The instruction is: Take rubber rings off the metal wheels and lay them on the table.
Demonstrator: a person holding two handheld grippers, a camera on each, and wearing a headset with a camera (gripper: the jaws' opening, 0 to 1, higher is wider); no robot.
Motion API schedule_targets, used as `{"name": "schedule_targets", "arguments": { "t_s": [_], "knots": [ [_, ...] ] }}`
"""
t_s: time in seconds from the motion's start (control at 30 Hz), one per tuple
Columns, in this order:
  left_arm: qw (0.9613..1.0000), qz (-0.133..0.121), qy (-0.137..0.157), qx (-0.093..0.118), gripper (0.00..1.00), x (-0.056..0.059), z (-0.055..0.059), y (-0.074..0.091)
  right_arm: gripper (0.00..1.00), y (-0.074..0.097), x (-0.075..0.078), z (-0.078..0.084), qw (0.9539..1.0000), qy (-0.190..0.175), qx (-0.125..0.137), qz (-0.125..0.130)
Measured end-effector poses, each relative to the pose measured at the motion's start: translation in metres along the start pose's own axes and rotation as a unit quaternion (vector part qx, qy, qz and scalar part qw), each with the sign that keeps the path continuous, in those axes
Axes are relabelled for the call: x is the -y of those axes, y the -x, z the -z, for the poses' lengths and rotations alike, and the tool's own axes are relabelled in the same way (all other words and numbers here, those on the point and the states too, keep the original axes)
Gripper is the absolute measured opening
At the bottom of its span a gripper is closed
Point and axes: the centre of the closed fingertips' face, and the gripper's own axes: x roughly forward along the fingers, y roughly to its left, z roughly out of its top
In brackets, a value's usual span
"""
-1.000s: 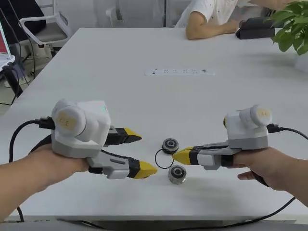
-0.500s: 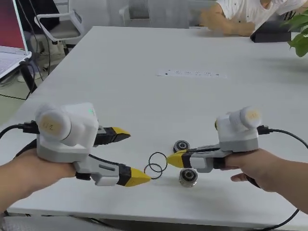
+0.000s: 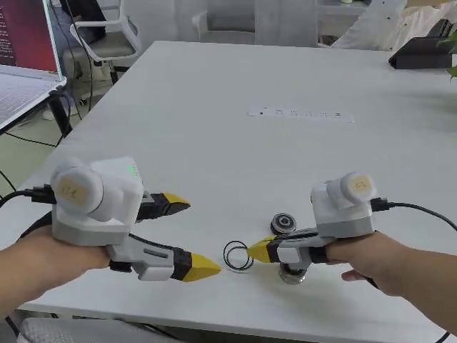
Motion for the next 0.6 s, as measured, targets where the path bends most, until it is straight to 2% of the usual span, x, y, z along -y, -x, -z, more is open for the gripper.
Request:
{"name": "schedule_targets", "arguments": {
  "t_s": [0.33, 0.6],
  "knots": [
    [1.0, -0.001, 0.007, -0.007, 0.67, 0.0, 0.006, 0.002, 0.0, 0.0, 0.012, 0.003, 0.9996, -0.012, -0.001, 0.026],
    [0.9999, 0.002, 0.01, -0.013, 0.66, 0.001, 0.011, 0.001, 0.03, -0.003, 0.015, 0.006, 0.9992, -0.002, -0.006, 0.039]
  ]
}}
